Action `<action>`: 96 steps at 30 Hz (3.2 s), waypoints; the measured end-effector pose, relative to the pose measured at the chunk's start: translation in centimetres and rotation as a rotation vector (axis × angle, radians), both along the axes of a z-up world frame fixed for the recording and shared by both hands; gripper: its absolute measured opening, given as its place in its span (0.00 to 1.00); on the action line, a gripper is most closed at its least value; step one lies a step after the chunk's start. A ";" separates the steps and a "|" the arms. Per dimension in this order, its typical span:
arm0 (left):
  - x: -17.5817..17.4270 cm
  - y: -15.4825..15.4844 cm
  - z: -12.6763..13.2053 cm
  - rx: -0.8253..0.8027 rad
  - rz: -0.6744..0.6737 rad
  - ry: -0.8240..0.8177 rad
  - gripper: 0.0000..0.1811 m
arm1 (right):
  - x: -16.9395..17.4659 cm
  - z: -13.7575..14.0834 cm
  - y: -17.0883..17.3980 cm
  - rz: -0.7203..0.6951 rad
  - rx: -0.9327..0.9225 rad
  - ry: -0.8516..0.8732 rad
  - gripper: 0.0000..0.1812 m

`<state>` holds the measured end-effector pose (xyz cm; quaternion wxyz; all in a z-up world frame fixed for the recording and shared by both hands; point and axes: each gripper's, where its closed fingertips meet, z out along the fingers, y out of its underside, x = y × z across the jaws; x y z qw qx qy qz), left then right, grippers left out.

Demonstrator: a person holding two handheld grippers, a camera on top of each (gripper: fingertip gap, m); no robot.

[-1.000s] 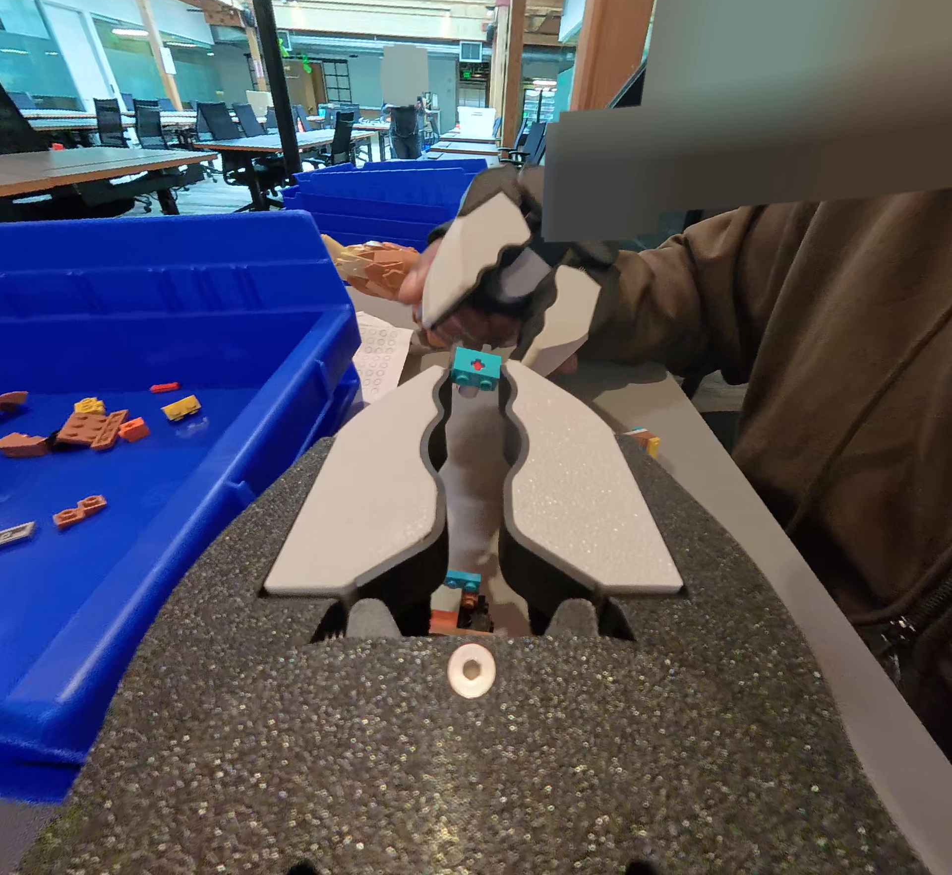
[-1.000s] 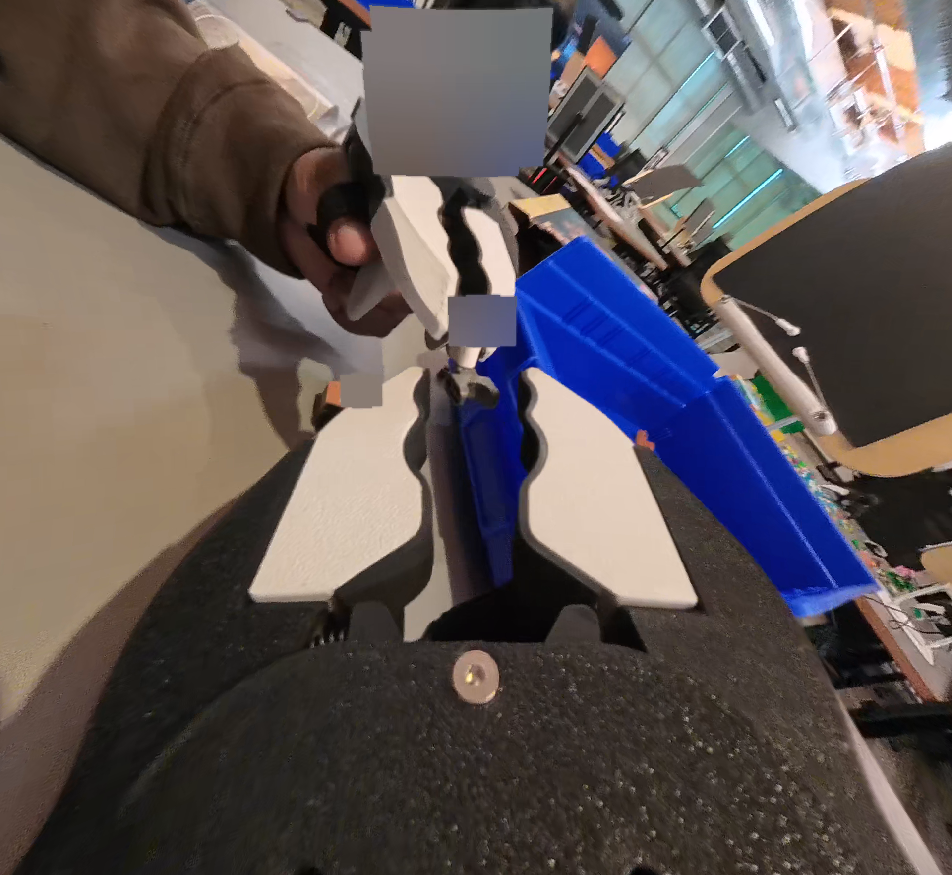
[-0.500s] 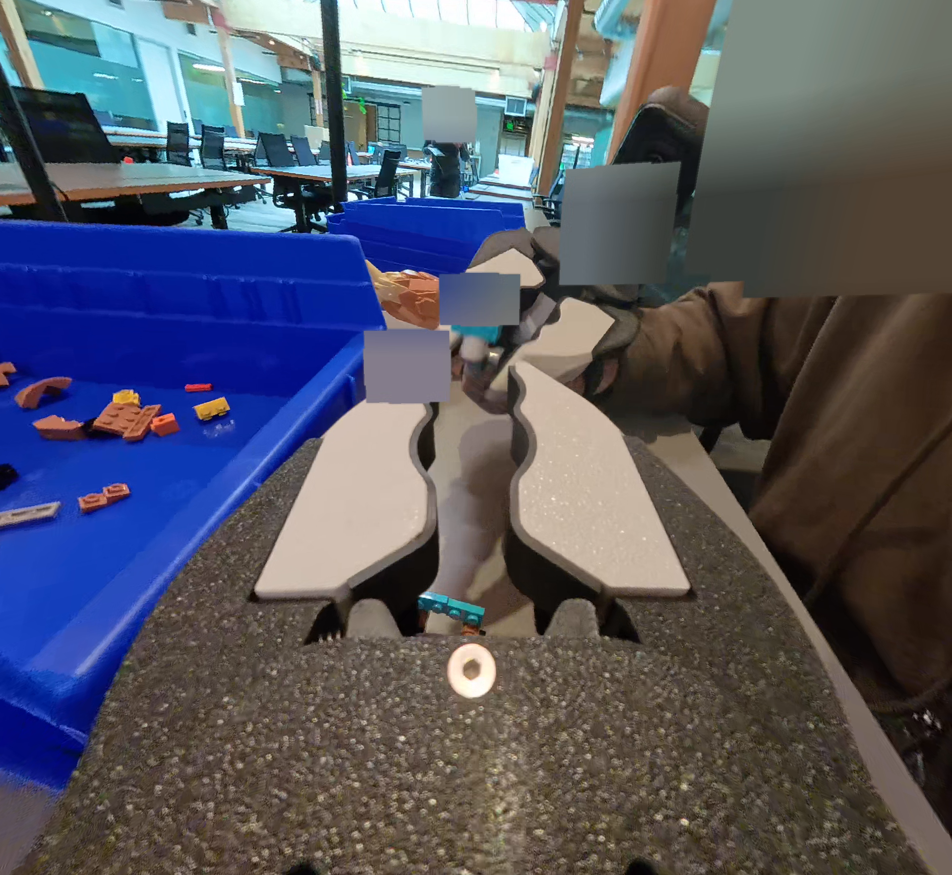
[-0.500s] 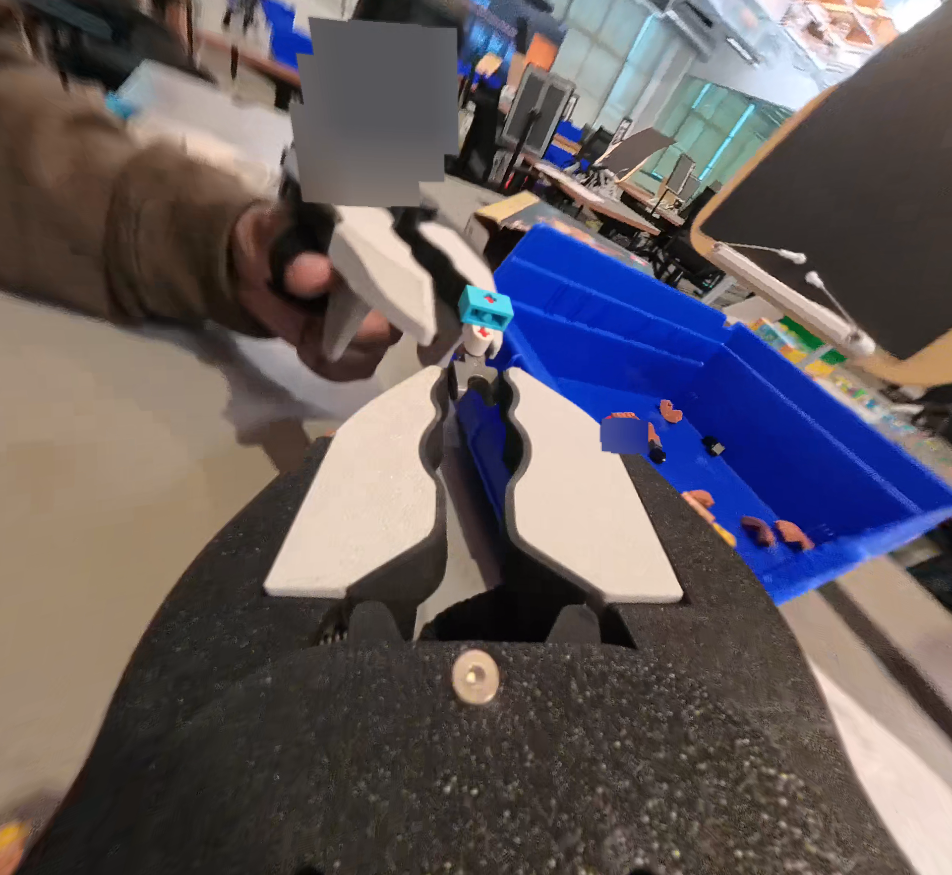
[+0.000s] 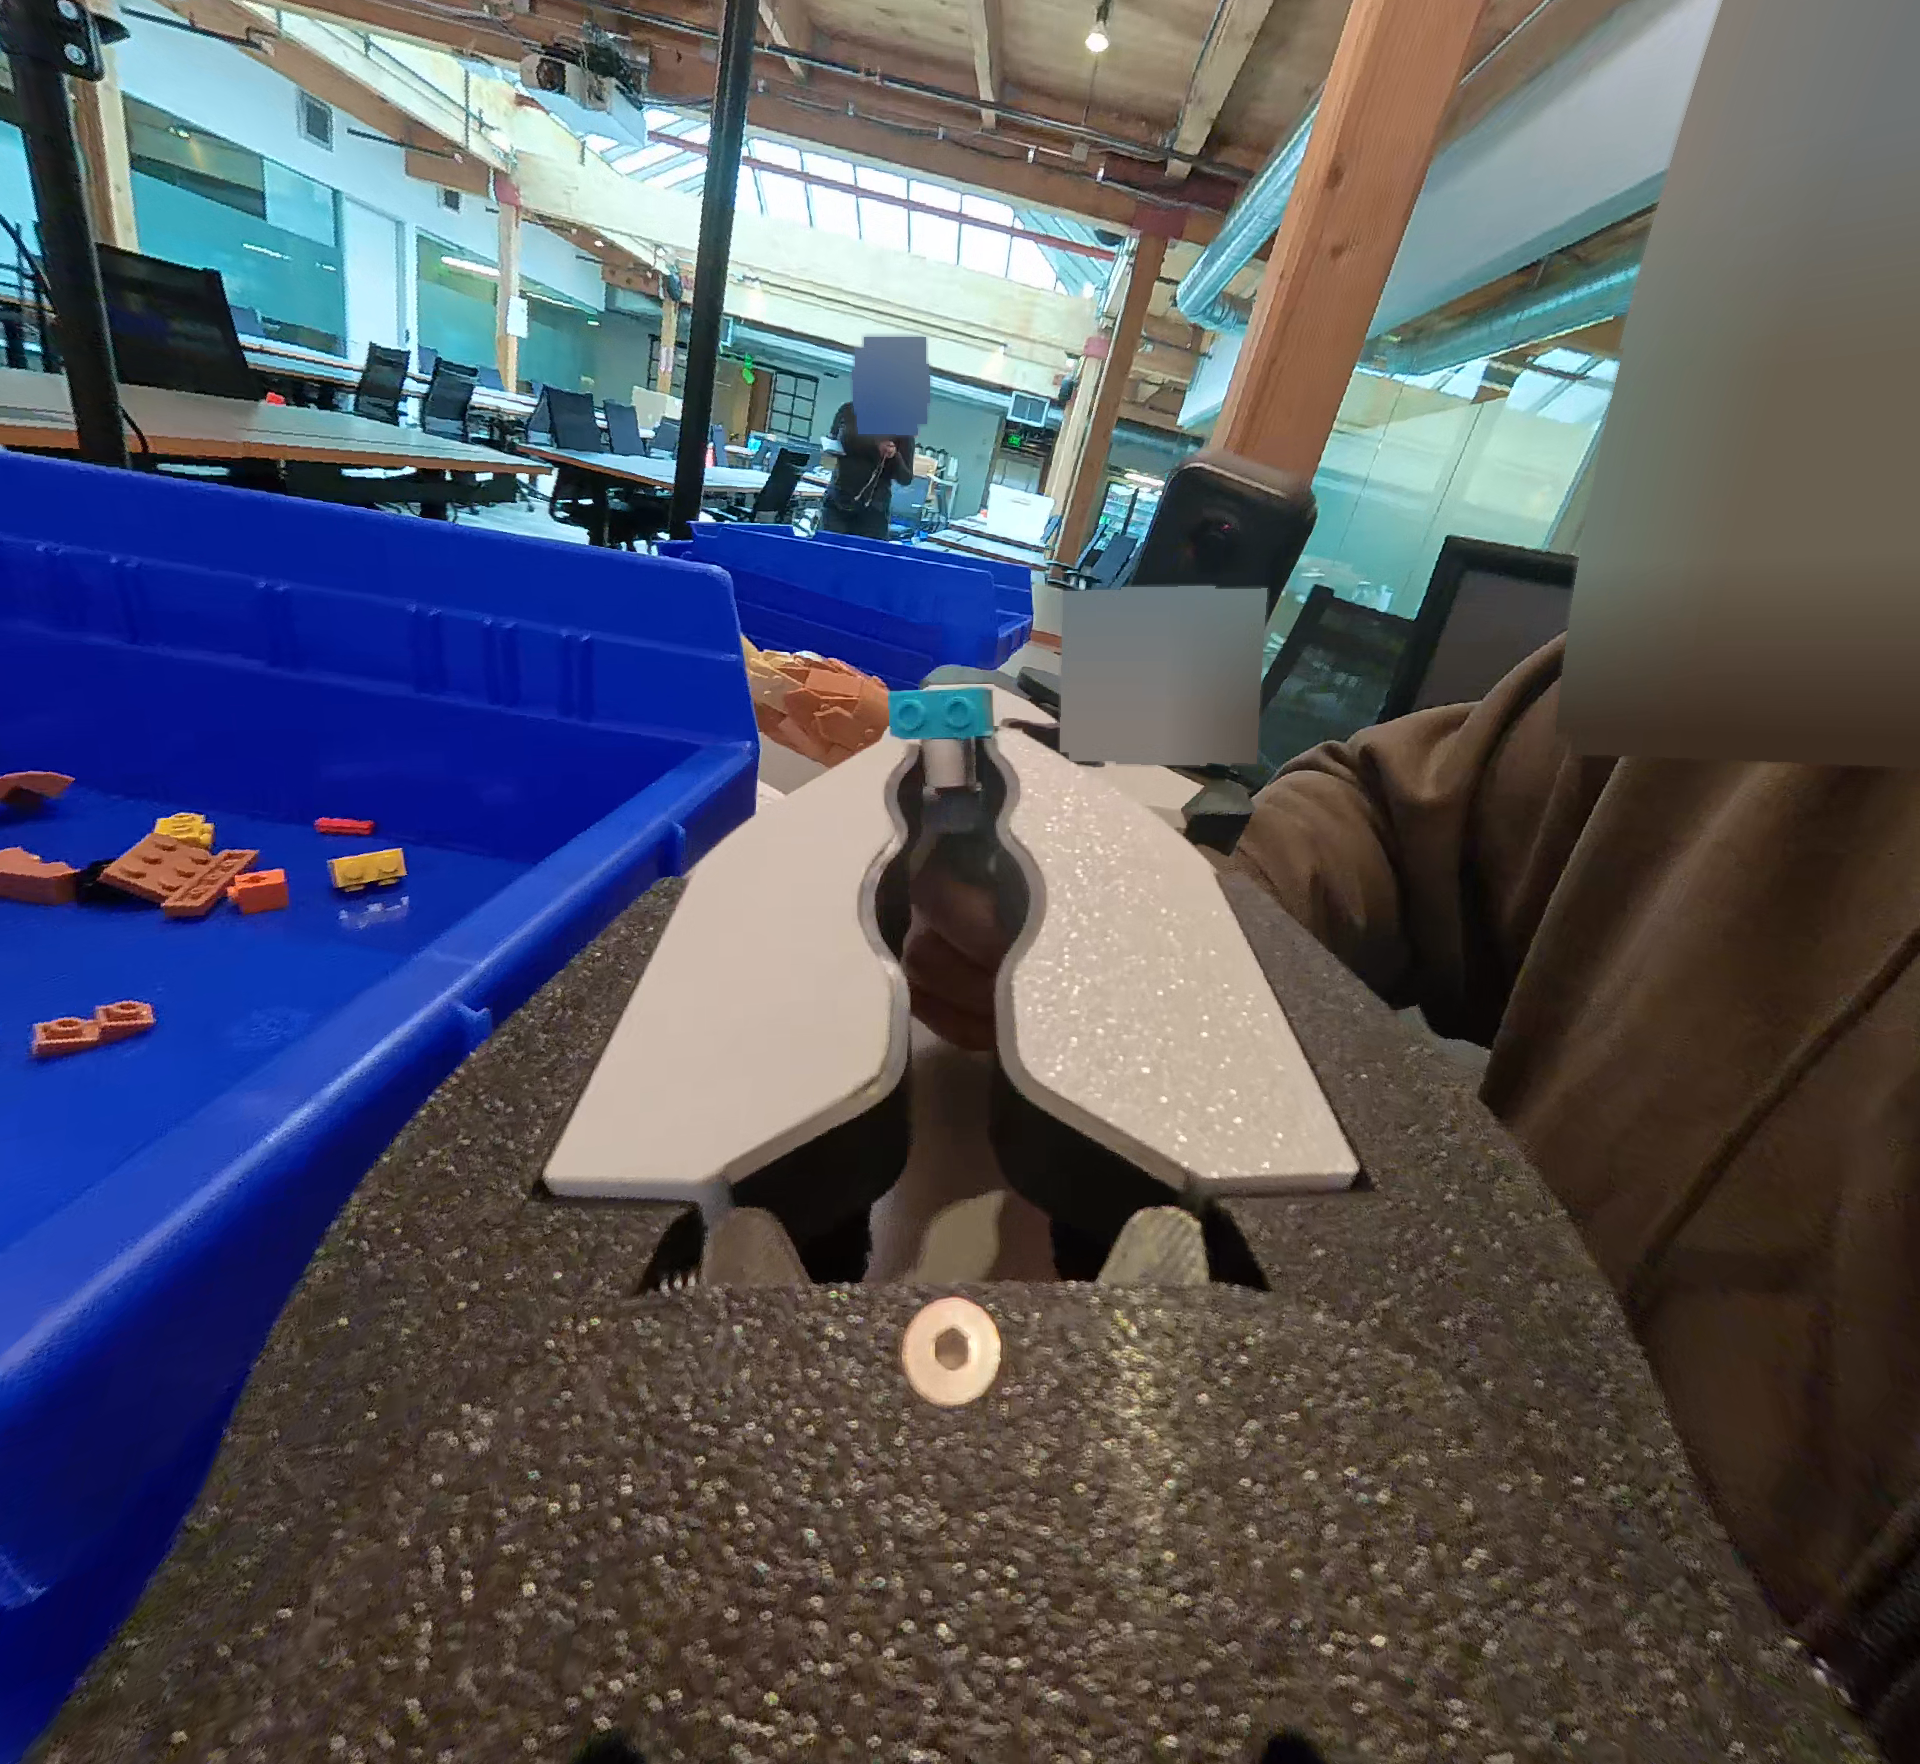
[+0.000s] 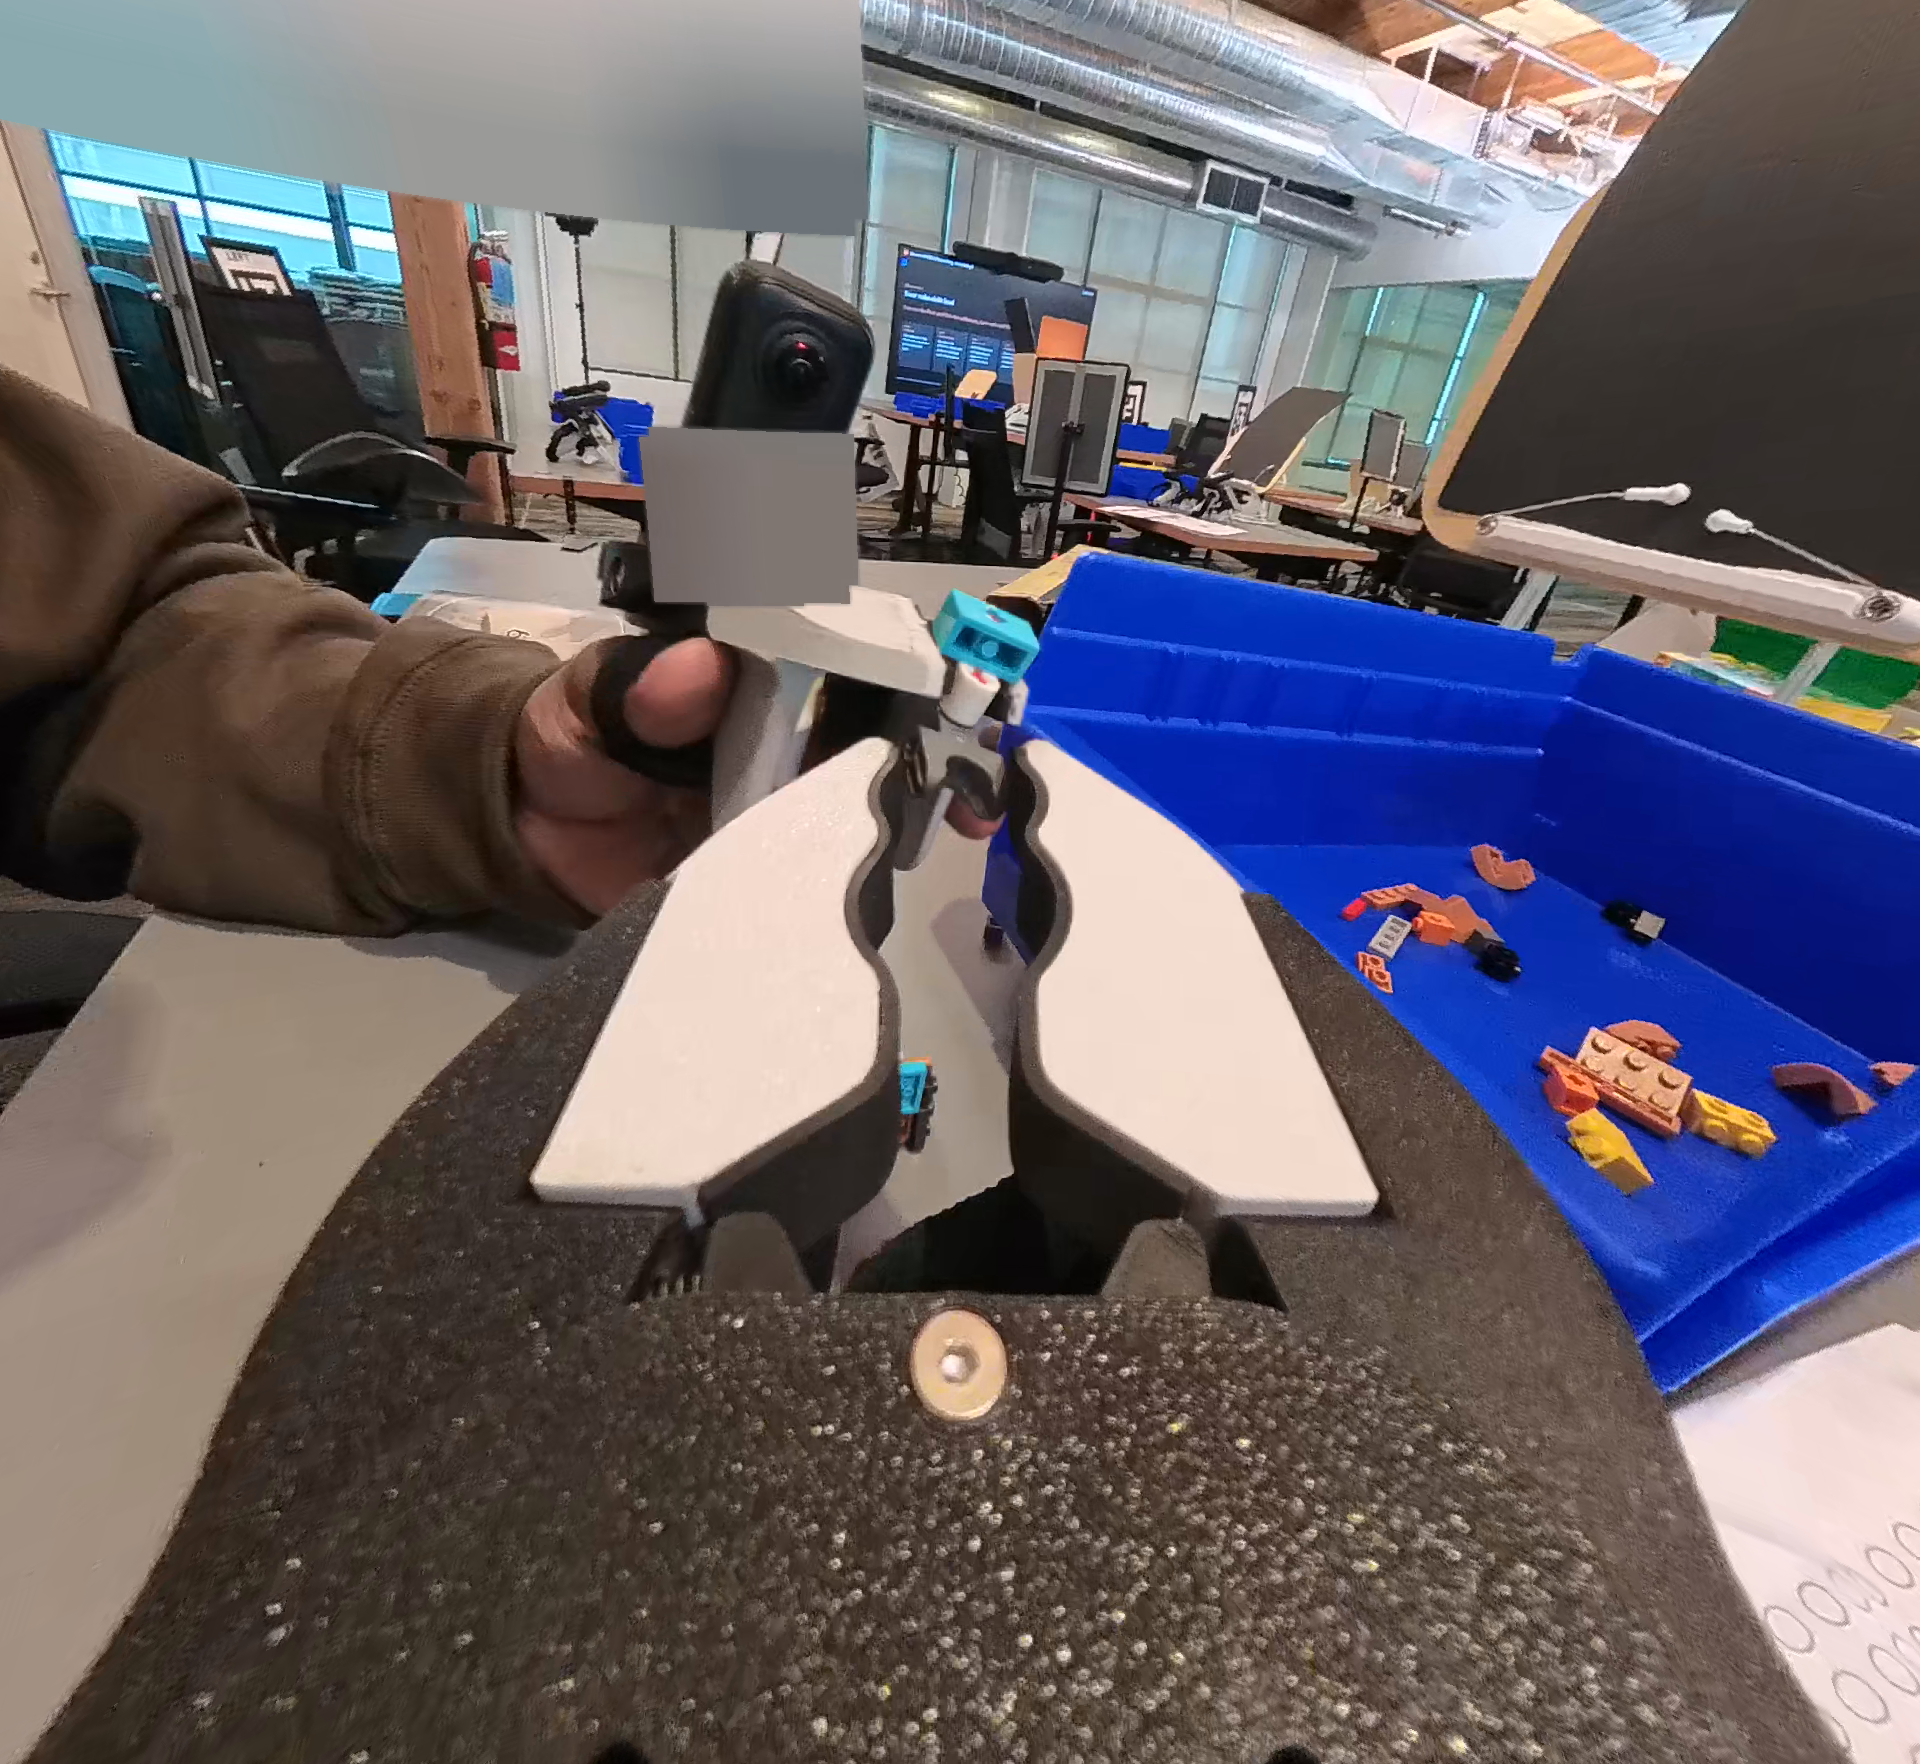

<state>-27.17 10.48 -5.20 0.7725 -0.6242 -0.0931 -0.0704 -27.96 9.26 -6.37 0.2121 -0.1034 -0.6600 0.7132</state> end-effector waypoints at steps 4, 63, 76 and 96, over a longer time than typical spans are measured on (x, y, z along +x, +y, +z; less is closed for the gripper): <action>0.2 -0.1 0.0 -0.043 0.039 0.102 0.04 | 0.1 -0.2 -0.2 0.014 0.016 0.009 0.11; -2.0 -4.7 -1.7 -0.660 0.335 1.014 0.04 | 1.5 0.9 4.2 -0.004 0.549 0.485 0.09; -1.2 -3.2 0.2 -0.378 0.266 0.690 0.04 | -1.3 2.7 3.6 -0.200 0.459 0.447 0.09; 0.0 -5.2 4.5 0.010 0.092 0.388 0.04 | 0.5 4.2 -4.4 0.204 0.479 0.190 0.14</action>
